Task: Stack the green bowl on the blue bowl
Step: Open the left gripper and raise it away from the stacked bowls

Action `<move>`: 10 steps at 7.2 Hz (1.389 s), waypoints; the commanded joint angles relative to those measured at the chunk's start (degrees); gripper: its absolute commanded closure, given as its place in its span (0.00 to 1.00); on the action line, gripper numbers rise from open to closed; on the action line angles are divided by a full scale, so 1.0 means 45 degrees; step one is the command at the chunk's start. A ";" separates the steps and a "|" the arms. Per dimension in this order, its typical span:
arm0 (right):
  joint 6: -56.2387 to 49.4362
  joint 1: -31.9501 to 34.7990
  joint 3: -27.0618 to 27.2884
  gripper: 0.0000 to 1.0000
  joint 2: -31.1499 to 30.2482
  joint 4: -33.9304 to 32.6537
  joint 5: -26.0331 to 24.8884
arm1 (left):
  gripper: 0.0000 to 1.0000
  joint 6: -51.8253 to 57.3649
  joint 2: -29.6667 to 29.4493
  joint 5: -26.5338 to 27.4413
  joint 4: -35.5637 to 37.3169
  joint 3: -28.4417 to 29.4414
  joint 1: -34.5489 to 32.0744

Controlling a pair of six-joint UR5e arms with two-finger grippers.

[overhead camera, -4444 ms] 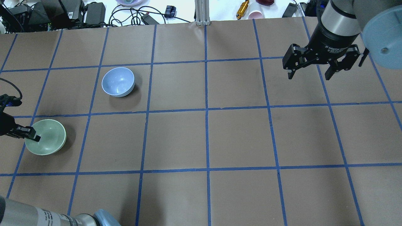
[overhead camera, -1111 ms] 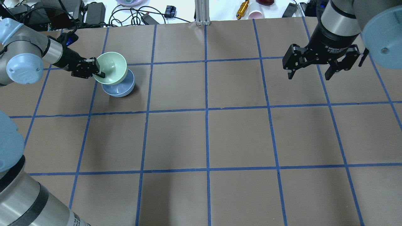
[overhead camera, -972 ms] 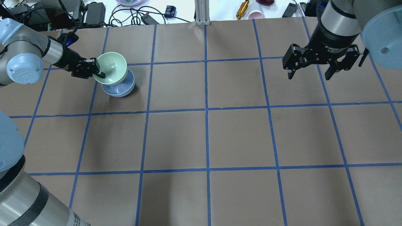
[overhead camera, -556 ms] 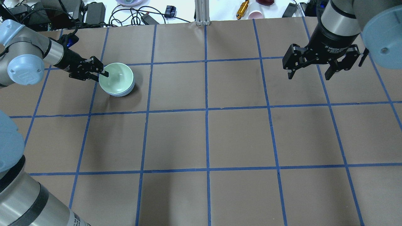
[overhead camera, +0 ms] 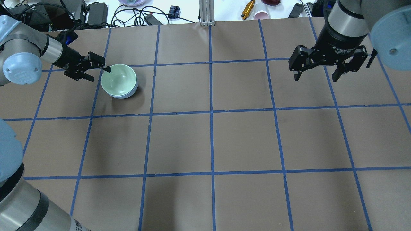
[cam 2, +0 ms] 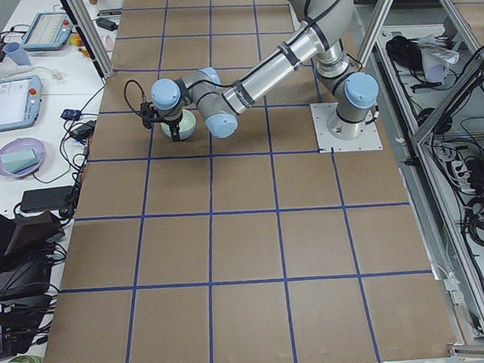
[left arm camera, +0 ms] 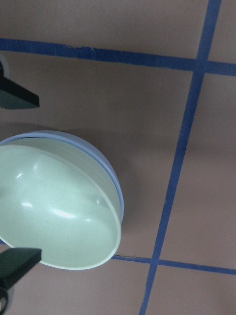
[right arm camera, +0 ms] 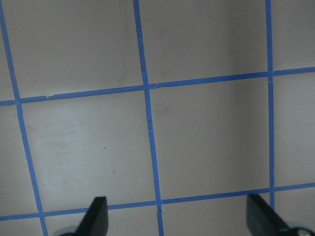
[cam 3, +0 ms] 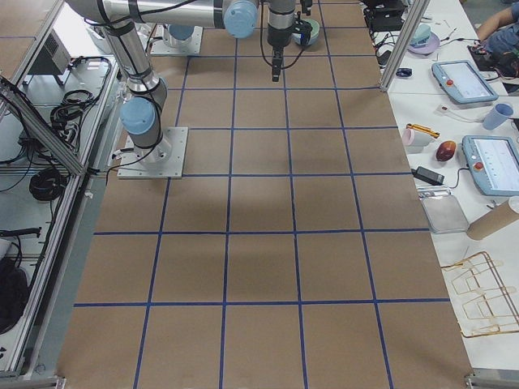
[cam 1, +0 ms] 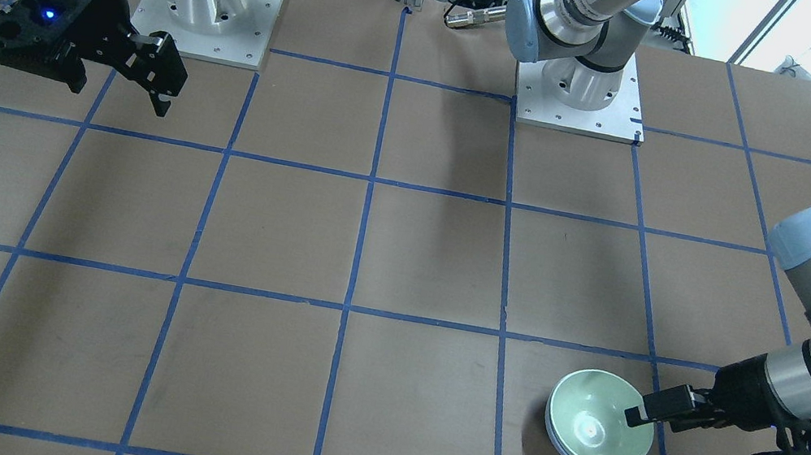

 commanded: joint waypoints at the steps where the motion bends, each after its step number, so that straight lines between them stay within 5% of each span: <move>1: 0.0000 0.0000 0.0000 0.00 0.0000 0.0000 -0.0006 | 0.00 -0.0518 0.1258 0.2428 -0.1171 0.0154 -0.1523; 5: 0.0000 0.0000 0.0000 0.00 0.0000 0.0000 -0.0005 | 0.00 -0.2436 0.3934 0.4034 -0.3537 0.0194 -0.3676; 10: 0.0000 0.0000 0.0000 0.00 0.0000 0.0000 -0.0006 | 0.00 -0.4116 0.5988 0.4176 -0.5104 0.0272 -0.5087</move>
